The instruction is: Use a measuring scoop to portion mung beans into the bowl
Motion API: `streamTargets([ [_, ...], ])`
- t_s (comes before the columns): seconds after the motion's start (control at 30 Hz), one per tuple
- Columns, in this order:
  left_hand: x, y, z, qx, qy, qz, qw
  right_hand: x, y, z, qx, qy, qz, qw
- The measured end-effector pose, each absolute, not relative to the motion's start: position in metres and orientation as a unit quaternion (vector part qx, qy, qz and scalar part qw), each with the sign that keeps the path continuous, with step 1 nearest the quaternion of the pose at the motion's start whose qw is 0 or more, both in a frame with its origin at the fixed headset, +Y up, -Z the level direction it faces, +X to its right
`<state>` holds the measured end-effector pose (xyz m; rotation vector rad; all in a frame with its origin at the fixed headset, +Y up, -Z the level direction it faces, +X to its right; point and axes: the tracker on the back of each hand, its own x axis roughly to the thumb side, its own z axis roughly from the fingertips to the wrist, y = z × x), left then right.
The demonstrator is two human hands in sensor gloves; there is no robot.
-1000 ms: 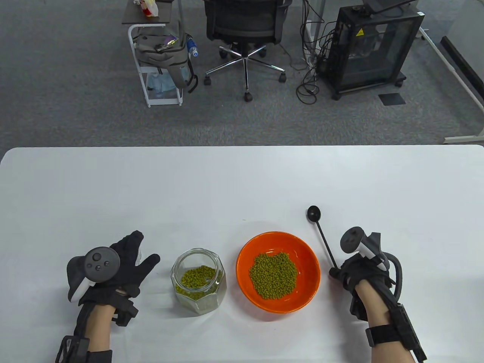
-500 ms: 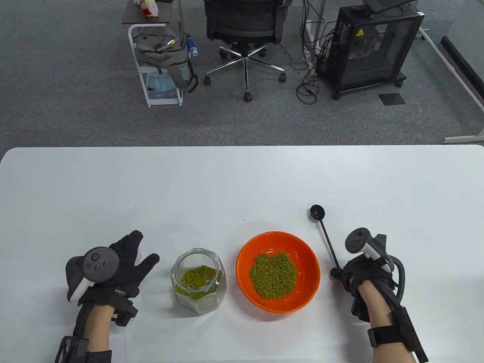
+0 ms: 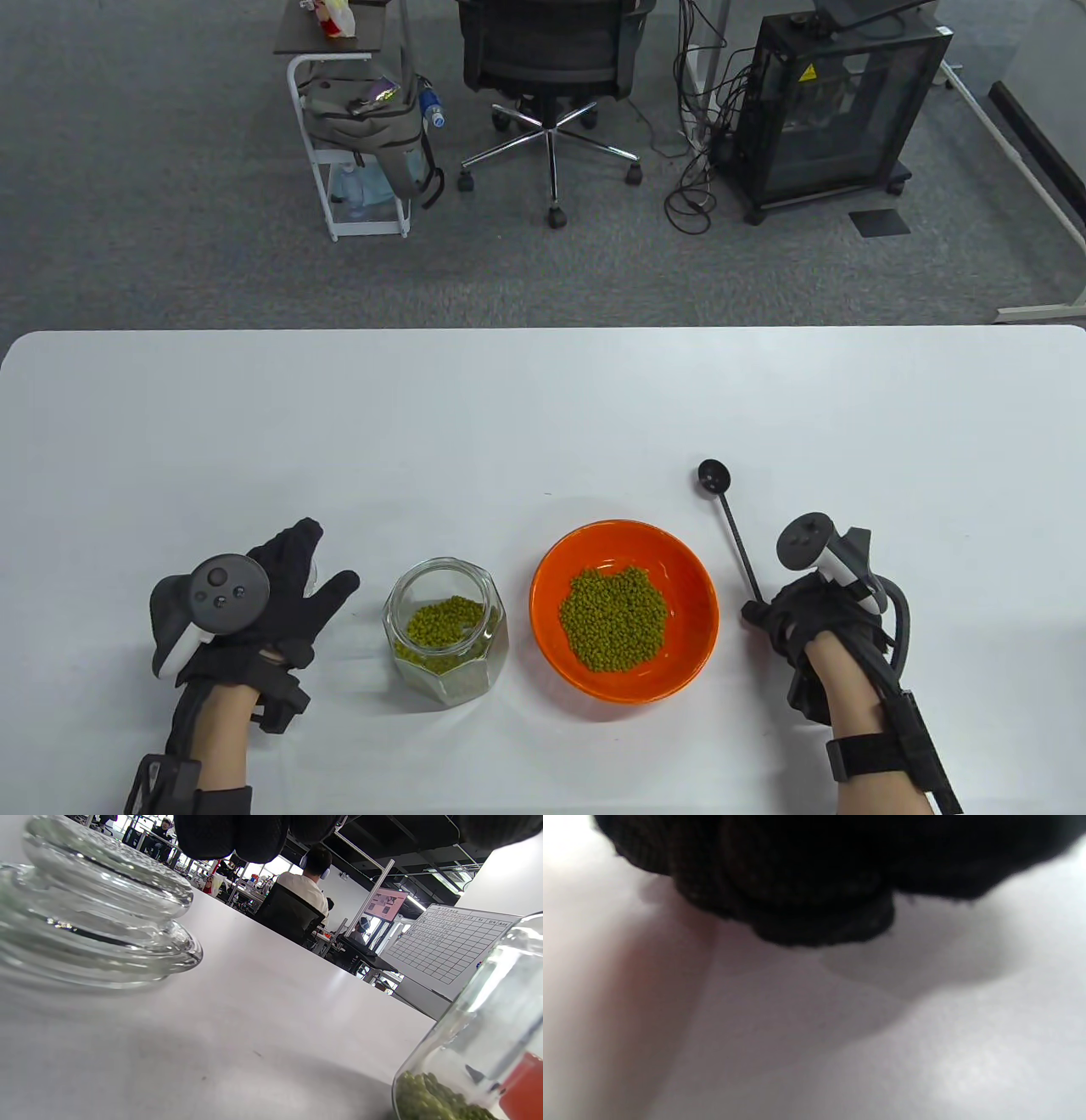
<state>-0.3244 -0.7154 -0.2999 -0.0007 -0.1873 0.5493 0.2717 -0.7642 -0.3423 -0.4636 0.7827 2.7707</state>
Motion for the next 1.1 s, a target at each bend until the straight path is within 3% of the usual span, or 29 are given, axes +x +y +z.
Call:
streamTargets([
  [0.83, -0.328, -0.714, -0.299, 0.011, -0.093, 0.274, 0.957, 0.274, -0.764, -0.340, -0.150, 0.262, 0.946, 0.121],
  [1.1, -0.330, -0.713, -0.299, 0.021, -0.091, 0.264, 0.960, 0.275, -0.740, -0.333, -0.137, 0.211, 0.958, 0.140],
])
